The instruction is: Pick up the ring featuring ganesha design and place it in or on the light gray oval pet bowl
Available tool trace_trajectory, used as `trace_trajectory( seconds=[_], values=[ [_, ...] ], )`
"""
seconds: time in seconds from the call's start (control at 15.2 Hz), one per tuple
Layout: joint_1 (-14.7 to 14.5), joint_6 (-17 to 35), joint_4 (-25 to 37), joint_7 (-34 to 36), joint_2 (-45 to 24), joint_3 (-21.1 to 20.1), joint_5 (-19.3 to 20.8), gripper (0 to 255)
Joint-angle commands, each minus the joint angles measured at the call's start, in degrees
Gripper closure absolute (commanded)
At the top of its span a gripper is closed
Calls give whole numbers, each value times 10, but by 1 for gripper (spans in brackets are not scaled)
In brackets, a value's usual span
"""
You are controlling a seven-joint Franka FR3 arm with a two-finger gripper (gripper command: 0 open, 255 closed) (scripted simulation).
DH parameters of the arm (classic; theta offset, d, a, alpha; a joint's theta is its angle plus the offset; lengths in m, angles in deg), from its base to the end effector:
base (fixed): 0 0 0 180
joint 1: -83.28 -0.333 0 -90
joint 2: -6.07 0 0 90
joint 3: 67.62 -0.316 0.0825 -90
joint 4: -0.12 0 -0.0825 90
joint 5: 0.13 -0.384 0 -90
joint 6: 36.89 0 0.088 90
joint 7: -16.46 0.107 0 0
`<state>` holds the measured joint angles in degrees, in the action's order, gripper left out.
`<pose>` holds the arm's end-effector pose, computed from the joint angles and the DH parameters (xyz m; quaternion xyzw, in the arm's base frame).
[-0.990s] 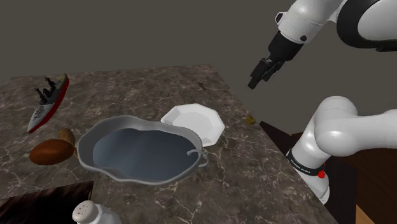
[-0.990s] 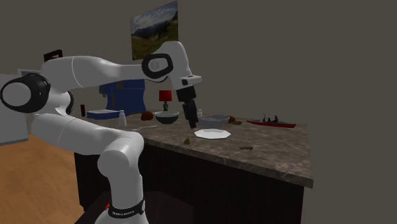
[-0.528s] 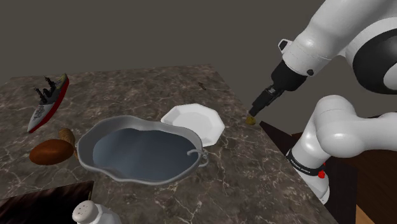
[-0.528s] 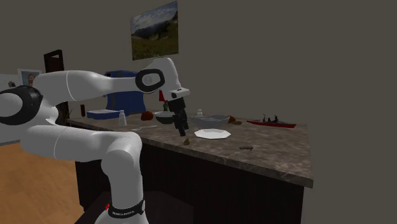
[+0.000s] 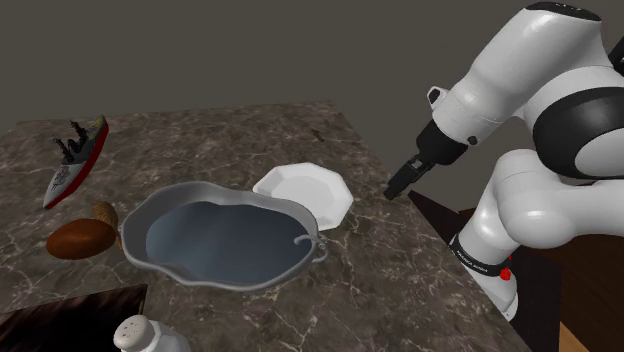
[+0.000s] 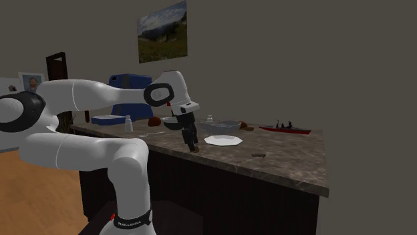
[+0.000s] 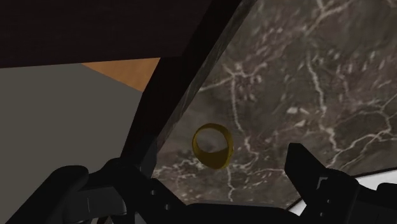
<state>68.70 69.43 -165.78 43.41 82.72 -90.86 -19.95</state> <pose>0.1697 0.1560 0.4750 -0.9885 0.0557 -0.1368 0.0336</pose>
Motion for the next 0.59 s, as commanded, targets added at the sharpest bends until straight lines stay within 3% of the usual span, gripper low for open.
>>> trace_trajectory(
  seconds=[0.0, 0.46, 0.53],
  values=[
    [-1, 13, -9, -1, -4, -4, -4, 0],
    [-1, 13, -9, -1, -4, -4, -4, 0],
    [-1, 13, -9, -1, -4, -4, -4, 255]
  ],
)
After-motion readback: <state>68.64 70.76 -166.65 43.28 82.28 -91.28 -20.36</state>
